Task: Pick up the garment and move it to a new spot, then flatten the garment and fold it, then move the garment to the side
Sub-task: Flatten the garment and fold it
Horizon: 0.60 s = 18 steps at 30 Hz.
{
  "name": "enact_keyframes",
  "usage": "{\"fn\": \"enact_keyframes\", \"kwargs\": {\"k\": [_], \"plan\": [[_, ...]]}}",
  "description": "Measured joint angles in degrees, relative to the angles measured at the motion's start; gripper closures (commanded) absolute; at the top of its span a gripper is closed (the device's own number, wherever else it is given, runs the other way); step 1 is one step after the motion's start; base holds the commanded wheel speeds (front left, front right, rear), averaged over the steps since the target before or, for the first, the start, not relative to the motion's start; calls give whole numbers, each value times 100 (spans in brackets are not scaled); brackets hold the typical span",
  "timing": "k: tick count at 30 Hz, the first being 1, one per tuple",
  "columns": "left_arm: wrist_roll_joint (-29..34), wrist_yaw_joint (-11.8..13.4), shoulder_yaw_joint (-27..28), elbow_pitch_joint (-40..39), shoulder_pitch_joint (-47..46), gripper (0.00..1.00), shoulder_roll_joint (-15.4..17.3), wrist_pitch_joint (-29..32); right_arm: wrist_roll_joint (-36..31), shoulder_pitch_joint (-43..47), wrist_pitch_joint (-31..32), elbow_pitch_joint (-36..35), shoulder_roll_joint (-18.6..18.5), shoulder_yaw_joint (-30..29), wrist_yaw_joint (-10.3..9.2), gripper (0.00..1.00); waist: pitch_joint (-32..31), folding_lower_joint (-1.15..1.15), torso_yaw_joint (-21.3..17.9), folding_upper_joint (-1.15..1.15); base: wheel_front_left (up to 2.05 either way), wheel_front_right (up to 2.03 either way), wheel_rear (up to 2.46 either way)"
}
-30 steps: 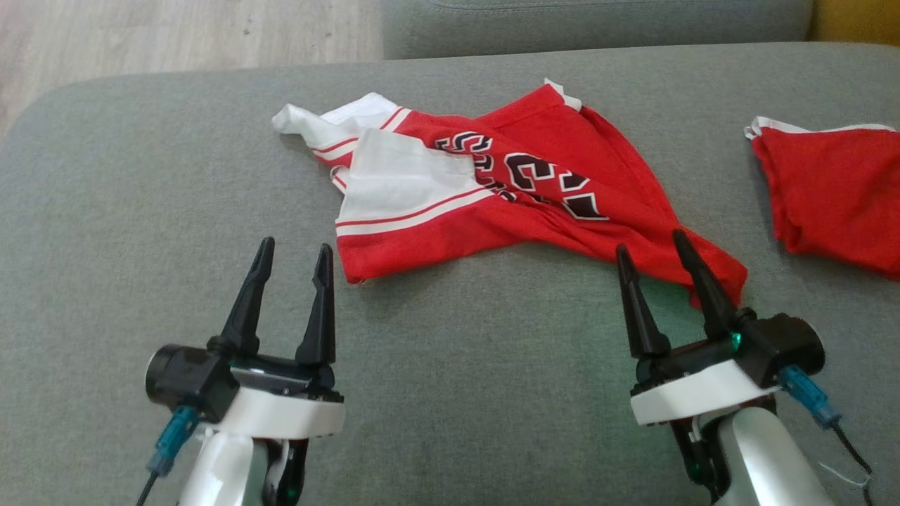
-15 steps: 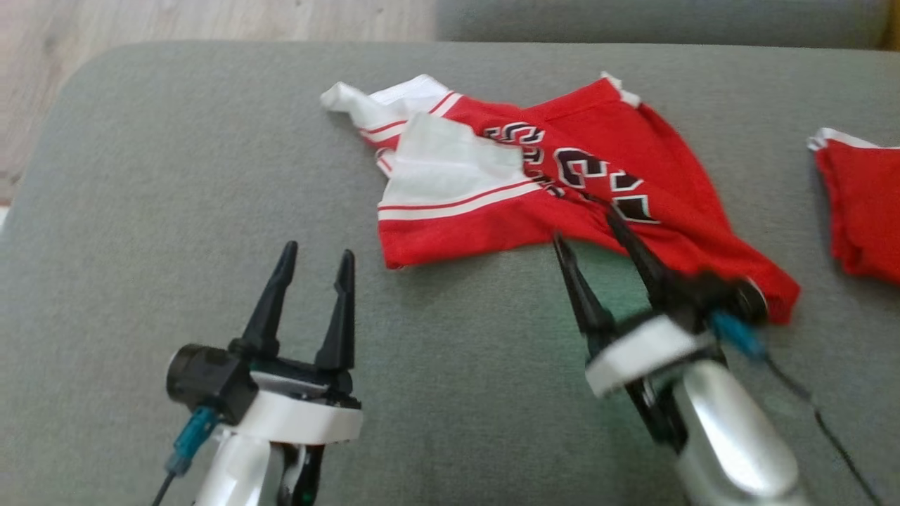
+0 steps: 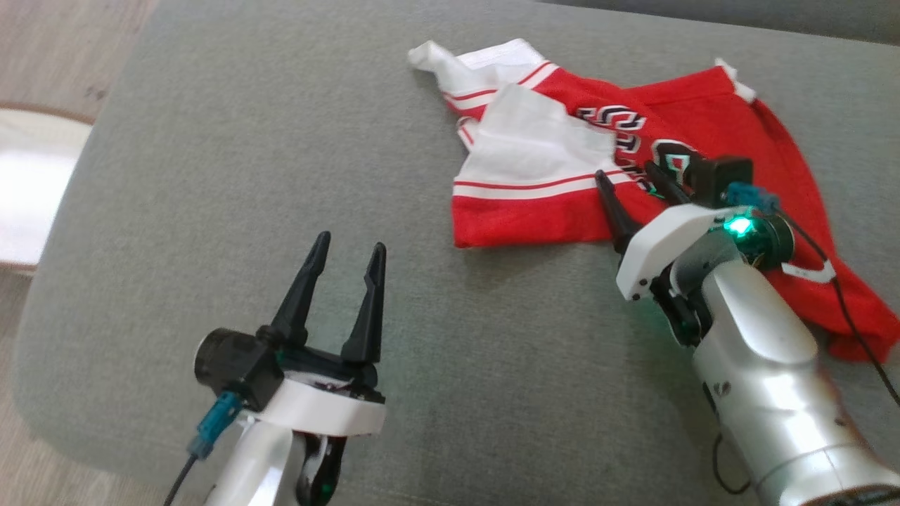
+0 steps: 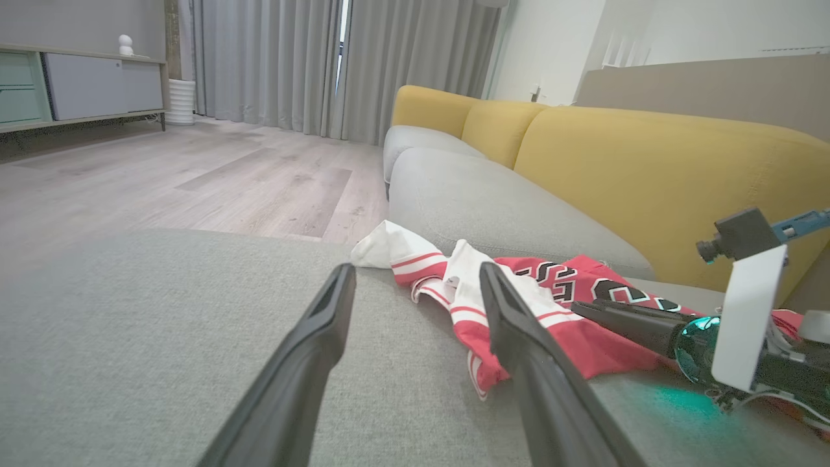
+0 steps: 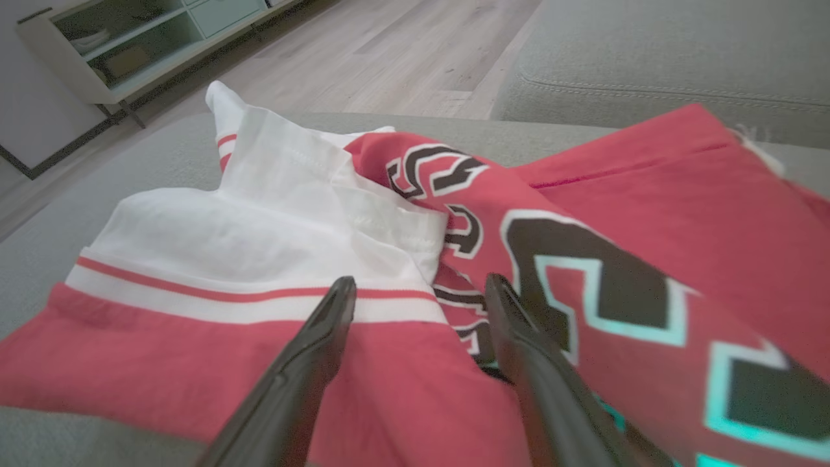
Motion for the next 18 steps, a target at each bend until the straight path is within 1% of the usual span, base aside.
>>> {"fn": "enact_keyframes", "kwargs": {"k": [3,8,10,11,12,14,16,17,18], "plan": [[0,0,-94,41,0,0,0,0,198,-240,-2,370,1,10,0,0,65,0,129,0,0,0,0],[-63,0,-176,47,-12,0,-8,0,497,-614,-14,870,-2,118,0,0,183,0,235,0,0,0,0],[-96,0,-182,47,-38,0,-8,0,611,-733,-27,1014,-12,255,0,0,220,0,253,0,0,0,0],[-96,0,-192,49,-67,0,-8,0,749,-777,-27,1051,-23,348,0,6,235,0,260,0,0,0,0],[-94,0,-194,48,-98,0,-8,0,883,-807,-27,1070,-25,456,0,100,250,0,262,0,0,0,0],[-94,0,-190,51,-138,0,-8,0,1104,-833,-108,1062,-29,698,0,100,271,0,255,0,0,0,0],[-93,1,-168,56,-148,0,-8,0,1319,-833,-344,949,-41,994,0,100,257,0,222,0,0,0,0],[-93,3,-140,58,-148,0,-8,0,1408,-838,-690,754,-42,1295,0,100,240,-1,167,0,0,0,0],[-92,3,-129,59,-148,0,-8,0,1438,-844,-869,672,-41,1435,0,100,224,0,142,0,0,0,0]]}}
